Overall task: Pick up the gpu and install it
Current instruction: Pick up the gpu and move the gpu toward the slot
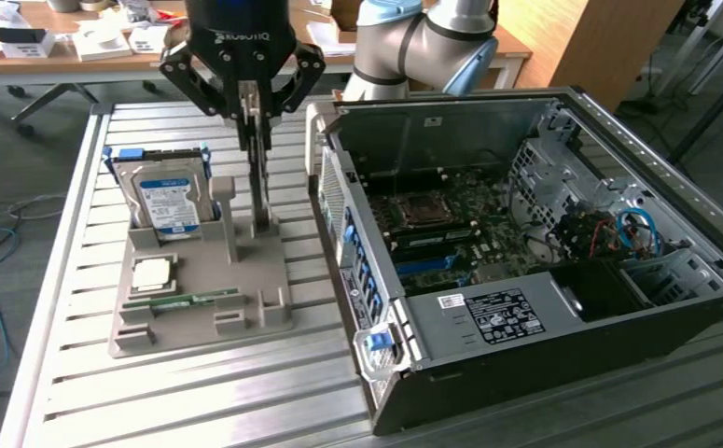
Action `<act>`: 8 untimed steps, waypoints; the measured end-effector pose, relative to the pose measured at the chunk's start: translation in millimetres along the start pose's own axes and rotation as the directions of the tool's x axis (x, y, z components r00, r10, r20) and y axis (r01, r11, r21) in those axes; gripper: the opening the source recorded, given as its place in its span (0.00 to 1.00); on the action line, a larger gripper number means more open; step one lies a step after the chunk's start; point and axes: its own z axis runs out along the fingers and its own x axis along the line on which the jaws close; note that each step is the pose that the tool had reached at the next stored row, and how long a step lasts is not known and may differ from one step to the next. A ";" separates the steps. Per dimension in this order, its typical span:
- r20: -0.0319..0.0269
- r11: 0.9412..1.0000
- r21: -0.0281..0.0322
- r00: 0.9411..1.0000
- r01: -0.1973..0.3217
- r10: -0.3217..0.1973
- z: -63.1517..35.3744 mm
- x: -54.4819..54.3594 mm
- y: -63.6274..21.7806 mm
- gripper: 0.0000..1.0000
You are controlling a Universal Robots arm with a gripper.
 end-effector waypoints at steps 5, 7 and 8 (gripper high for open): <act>0.000 1.000 0.000 1.000 0.000 0.000 -7.1 -0.2 0.3 0.26; 0.000 1.000 0.000 1.000 0.000 0.000 -10.0 -0.2 0.5 0.26; 0.000 1.000 0.000 1.000 0.000 0.000 -11.5 -0.3 0.6 0.26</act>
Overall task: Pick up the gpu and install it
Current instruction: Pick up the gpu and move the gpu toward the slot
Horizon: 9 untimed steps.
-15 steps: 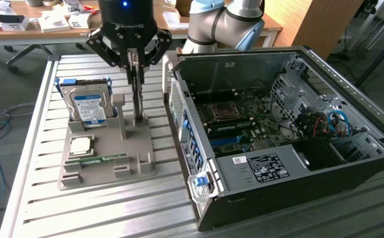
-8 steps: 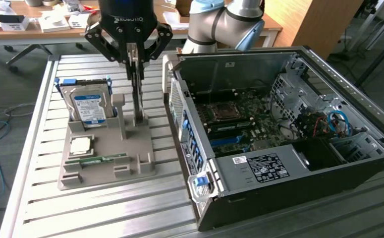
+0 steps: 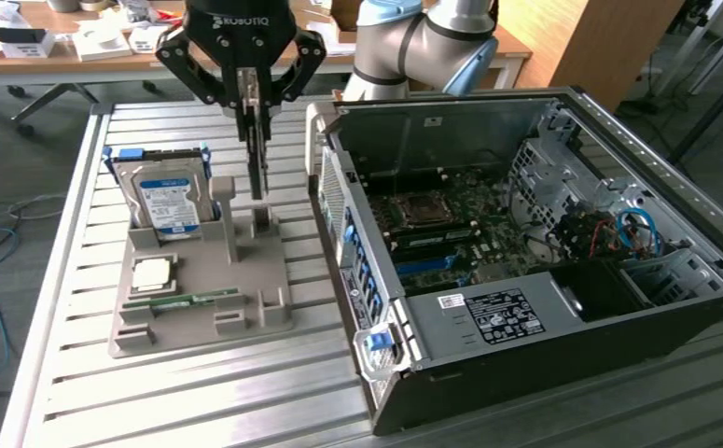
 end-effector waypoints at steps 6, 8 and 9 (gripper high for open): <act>0.000 1.000 0.000 1.000 0.000 0.000 -9.0 -0.2 0.5 0.26; 0.000 1.000 0.000 1.000 0.000 0.000 -12.2 -0.3 0.7 0.26; 0.000 1.000 0.000 1.000 0.000 0.000 -13.8 -0.3 0.7 0.26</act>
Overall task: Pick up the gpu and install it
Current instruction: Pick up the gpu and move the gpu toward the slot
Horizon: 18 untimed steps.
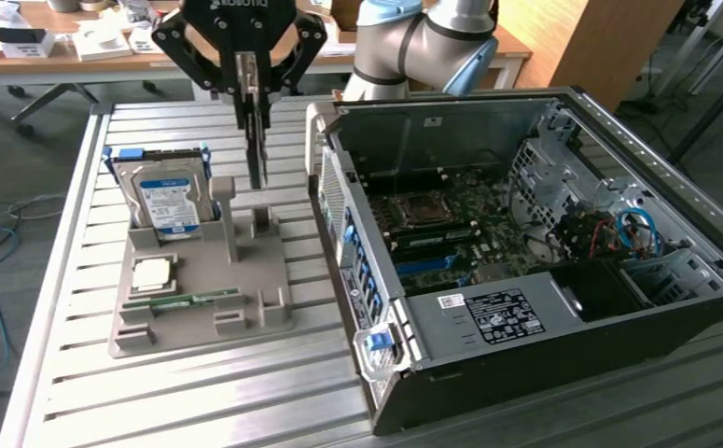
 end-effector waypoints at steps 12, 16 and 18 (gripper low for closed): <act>0.000 1.000 0.000 1.000 0.000 0.000 -12.4 -0.3 0.7 0.26; 0.000 1.000 0.000 1.000 0.000 0.000 -12.4 -0.3 0.7 0.26; 0.000 1.000 0.000 1.000 0.000 0.000 -12.6 -1.7 0.8 0.26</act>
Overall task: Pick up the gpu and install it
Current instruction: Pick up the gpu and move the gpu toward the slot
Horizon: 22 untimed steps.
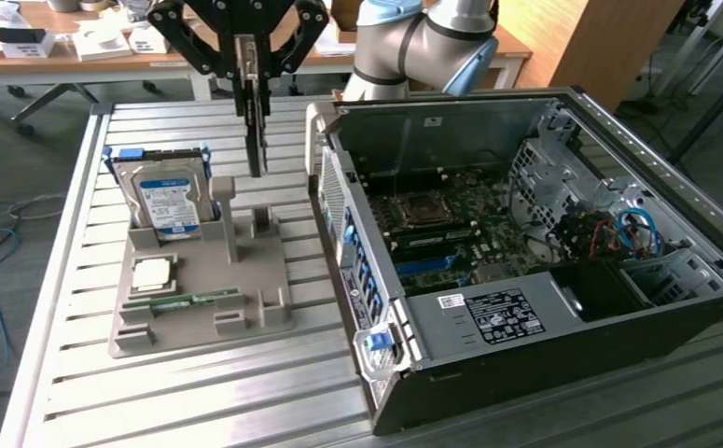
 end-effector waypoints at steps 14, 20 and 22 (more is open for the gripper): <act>0.000 1.000 -0.005 1.000 0.000 0.000 1.0 -29.7 2.5 0.26; 0.000 1.000 -0.006 1.000 -0.001 0.001 1.6 -49.0 4.1 0.26; 0.000 1.000 -0.006 1.000 -0.001 0.001 1.7 -54.6 4.5 0.26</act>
